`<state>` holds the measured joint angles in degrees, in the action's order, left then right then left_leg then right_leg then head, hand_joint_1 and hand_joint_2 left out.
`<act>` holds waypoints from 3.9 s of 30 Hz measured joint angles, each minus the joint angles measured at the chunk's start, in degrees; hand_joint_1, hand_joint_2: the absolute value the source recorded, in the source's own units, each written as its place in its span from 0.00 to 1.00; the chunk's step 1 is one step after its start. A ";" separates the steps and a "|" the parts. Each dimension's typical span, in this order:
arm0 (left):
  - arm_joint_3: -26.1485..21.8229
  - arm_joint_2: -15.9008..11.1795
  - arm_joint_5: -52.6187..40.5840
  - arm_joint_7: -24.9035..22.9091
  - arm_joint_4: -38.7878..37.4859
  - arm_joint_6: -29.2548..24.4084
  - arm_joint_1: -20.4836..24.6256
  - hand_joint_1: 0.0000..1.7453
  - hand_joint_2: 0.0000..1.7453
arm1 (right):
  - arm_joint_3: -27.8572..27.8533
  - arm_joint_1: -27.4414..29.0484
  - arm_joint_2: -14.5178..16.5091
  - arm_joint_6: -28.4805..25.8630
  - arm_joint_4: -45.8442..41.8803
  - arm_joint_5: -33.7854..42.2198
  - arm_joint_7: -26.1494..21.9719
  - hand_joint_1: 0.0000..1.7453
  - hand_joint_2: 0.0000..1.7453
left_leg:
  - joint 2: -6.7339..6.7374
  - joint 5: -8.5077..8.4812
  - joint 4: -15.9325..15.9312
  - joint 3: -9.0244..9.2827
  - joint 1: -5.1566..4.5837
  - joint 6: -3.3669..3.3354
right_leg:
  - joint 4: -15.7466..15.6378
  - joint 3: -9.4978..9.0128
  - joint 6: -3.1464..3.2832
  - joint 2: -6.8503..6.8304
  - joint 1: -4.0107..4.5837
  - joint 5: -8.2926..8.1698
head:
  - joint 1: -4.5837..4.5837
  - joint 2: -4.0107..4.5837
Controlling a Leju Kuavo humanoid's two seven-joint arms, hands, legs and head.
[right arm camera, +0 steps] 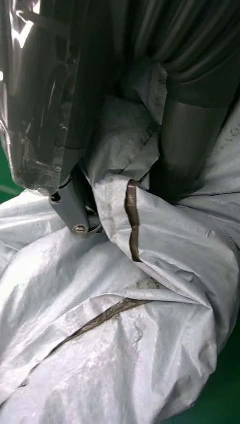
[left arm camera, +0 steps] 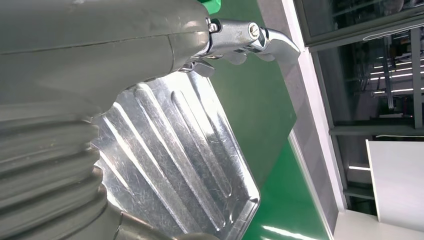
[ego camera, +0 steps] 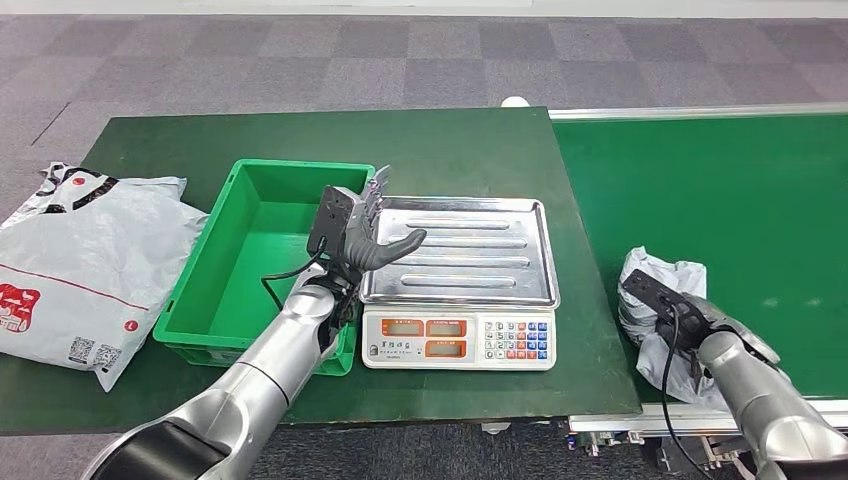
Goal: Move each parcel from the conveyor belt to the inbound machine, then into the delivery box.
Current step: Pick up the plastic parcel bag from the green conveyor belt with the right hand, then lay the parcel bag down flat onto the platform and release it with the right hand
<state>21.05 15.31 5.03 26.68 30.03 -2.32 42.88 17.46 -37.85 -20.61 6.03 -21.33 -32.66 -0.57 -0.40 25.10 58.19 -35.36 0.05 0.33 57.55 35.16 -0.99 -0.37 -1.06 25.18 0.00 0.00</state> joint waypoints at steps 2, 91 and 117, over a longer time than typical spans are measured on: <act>-0.41 0.00 -0.55 -0.04 -0.02 0.13 0.01 0.00 1.00 | 0.11 -0.12 0.00 -0.81 0.00 0.63 -1.40 1.00 1.00 | 0.00 0.00 0.00 0.00 0.00 0.00 | 0.00 0.00 0.00 0.00 0.00 0.00 | 0.00 0.00; 5.45 5.41 6.55 -2.97 -4.41 1.57 5.09 0.00 1.00 | 18.23 -0.37 21.14 -12.07 -36.45 0.04 -5.10 0.00 1.00 | 0.10 -0.09 -0.01 -0.15 0.01 0.04 | 0.08 0.25 0.01 0.14 -0.01 -0.01 | 0.00 0.00; 6.60 5.11 6.36 -1.60 -4.94 0.96 5.24 0.00 1.00 | -0.18 3.20 12.53 -3.22 -39.08 38.94 -21.20 0.00 1.00 | 0.07 -0.06 0.00 -0.15 -0.05 0.01 | 0.06 0.23 0.00 0.12 -0.06 -0.02 | 0.00 0.00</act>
<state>27.65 20.42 11.39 25.08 25.09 -1.36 48.12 17.28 -34.65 -8.09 2.80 -60.41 6.28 -21.76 -0.34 25.04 58.19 -35.51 0.00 0.34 57.61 35.39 -0.99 -0.25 -1.11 25.16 0.00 0.00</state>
